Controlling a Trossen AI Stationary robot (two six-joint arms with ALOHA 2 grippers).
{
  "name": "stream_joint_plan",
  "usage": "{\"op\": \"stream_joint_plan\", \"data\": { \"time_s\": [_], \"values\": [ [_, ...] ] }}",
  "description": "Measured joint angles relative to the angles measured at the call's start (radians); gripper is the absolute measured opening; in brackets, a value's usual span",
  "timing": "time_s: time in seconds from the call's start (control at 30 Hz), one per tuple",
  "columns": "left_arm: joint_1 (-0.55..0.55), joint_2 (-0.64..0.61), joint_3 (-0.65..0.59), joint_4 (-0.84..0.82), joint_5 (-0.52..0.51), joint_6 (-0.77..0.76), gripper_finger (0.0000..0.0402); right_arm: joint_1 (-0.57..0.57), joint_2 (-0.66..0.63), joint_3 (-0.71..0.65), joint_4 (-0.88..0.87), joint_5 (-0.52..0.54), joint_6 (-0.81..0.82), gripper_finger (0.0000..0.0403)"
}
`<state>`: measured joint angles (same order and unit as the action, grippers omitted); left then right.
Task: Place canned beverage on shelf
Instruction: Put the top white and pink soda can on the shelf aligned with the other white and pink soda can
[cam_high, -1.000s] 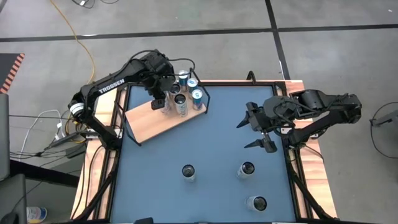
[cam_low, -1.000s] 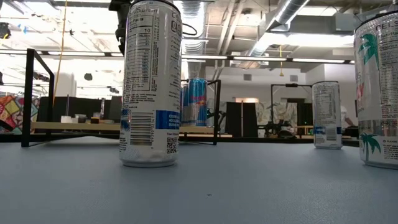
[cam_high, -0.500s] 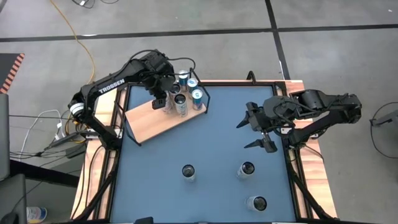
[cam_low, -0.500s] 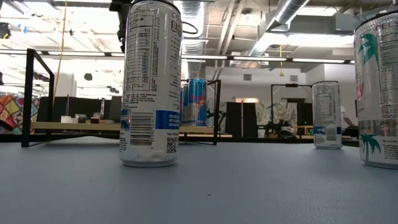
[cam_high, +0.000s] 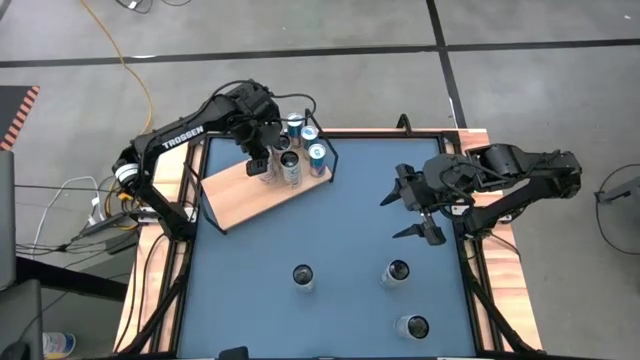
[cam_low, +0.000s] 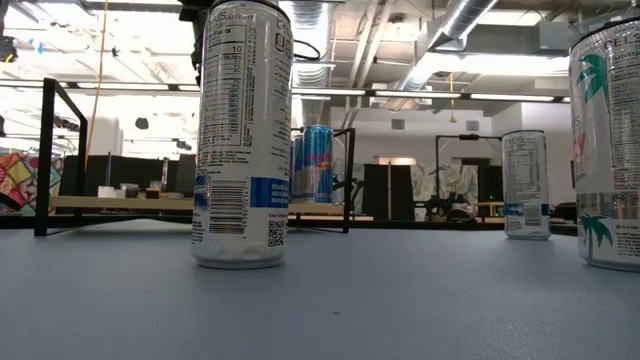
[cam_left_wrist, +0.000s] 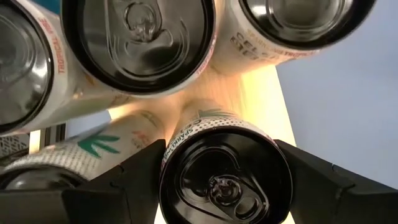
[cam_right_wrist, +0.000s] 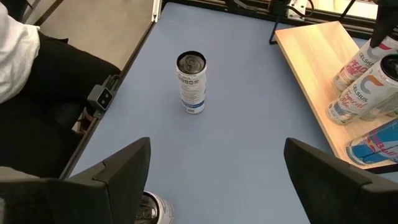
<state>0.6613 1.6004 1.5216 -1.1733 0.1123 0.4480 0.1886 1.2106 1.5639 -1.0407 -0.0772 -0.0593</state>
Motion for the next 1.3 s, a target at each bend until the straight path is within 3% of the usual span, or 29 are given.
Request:
{"op": "stream_joint_plan", "data": {
  "time_s": [0.57,1.3],
  "values": [
    [0.000,0.003,0.016,0.010,-0.031,-0.024,0.0323,0.000,0.000,0.000,0.000,-0.001,0.010,0.0349],
    [-0.061,0.003,0.078,-0.080,-0.162,0.004,0.0328,0.000,0.000,0.000,-0.020,-0.001,0.009,0.0349]
  ]
}}
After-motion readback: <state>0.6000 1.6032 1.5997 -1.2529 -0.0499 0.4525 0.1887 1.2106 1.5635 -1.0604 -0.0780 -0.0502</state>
